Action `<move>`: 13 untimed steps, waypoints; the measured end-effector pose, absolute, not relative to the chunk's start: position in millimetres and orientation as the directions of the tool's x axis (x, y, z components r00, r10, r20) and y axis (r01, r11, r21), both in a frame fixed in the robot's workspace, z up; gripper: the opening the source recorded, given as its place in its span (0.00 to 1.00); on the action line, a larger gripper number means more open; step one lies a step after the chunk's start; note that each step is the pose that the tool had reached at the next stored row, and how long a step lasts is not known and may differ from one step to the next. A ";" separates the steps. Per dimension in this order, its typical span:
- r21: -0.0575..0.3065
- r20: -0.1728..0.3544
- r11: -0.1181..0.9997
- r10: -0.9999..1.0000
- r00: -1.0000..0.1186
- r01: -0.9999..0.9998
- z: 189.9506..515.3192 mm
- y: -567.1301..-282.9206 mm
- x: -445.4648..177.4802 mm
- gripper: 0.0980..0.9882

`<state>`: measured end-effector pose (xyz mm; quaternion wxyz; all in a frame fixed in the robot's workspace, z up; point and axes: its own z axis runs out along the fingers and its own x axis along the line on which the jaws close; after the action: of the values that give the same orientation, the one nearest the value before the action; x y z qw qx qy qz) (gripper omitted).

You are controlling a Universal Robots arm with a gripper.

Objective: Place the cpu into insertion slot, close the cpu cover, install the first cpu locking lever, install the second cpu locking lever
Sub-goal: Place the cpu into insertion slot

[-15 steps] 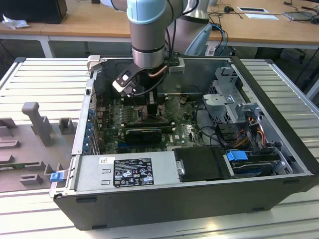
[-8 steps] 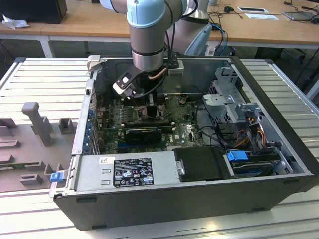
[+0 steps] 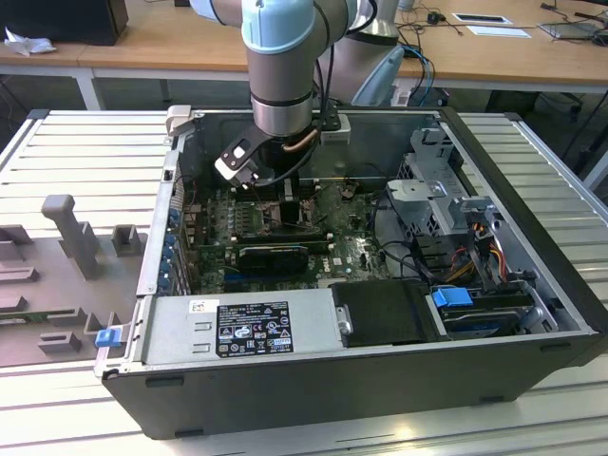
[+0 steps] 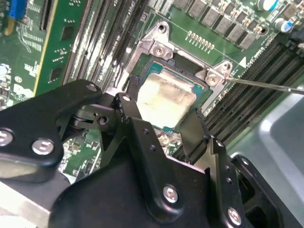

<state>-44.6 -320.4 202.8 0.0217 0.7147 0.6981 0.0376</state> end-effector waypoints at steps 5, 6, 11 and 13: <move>0.083 0.023 -0.024 0.999 0.022 0.996 216.2 -320.4 -44.6 0.58; 0.083 0.023 -0.024 0.999 0.023 0.996 217.4 -320.4 -44.6 0.56; 0.083 0.023 -0.024 0.999 0.022 0.996 222.0 -320.4 -44.6 0.15; 0.083 0.023 -0.024 0.999 0.023 0.996 222.8 -320.4 -44.6 0.15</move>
<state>-44.6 -320.4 222.8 0.0217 0.7147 0.6981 0.0375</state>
